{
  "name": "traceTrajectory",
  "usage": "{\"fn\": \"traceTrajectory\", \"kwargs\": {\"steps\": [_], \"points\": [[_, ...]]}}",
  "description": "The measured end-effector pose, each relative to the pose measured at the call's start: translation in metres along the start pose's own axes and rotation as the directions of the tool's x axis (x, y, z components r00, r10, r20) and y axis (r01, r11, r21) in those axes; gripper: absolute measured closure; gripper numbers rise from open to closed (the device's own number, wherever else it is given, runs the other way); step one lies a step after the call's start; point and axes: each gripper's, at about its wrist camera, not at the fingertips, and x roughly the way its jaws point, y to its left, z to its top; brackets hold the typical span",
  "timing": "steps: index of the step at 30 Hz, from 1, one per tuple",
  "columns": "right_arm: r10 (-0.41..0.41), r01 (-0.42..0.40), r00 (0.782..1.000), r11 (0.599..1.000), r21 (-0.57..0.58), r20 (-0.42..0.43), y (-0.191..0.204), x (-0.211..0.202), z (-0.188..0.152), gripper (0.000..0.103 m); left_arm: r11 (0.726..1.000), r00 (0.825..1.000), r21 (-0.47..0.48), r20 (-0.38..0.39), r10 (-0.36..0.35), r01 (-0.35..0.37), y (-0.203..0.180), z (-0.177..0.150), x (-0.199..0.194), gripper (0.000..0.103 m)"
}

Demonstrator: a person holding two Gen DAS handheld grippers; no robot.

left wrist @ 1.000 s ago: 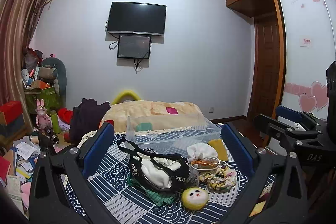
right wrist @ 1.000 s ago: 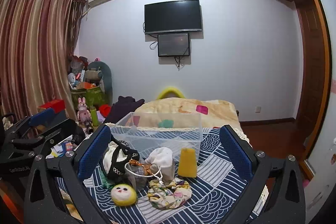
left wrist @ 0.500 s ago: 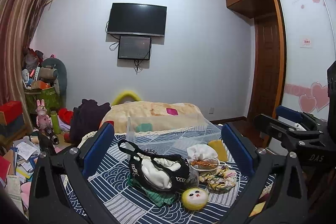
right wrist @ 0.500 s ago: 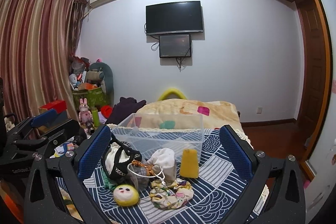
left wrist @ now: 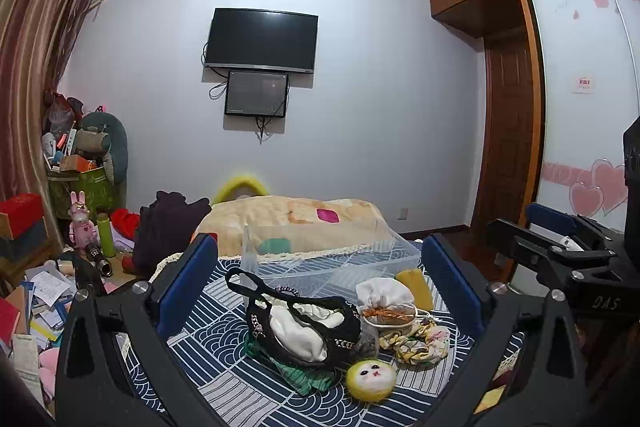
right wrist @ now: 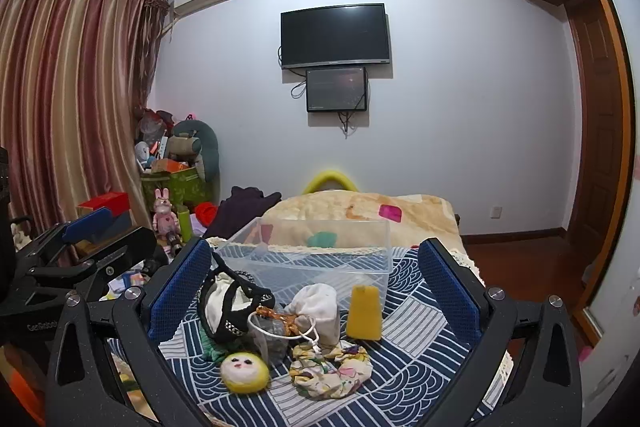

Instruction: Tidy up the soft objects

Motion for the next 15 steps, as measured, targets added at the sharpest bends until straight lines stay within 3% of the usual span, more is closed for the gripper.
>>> {"fn": "traceTrajectory", "kwargs": {"steps": [15], "points": [[0.008, -0.008, 1.000, 1.000, 0.001, 0.009, 0.0028, -0.0012, -0.0003, 0.000, 1.000, 1.000, -0.008, 0.007, -0.002, 0.002, 0.0008, 0.0009, -0.0018, 0.000]]}}
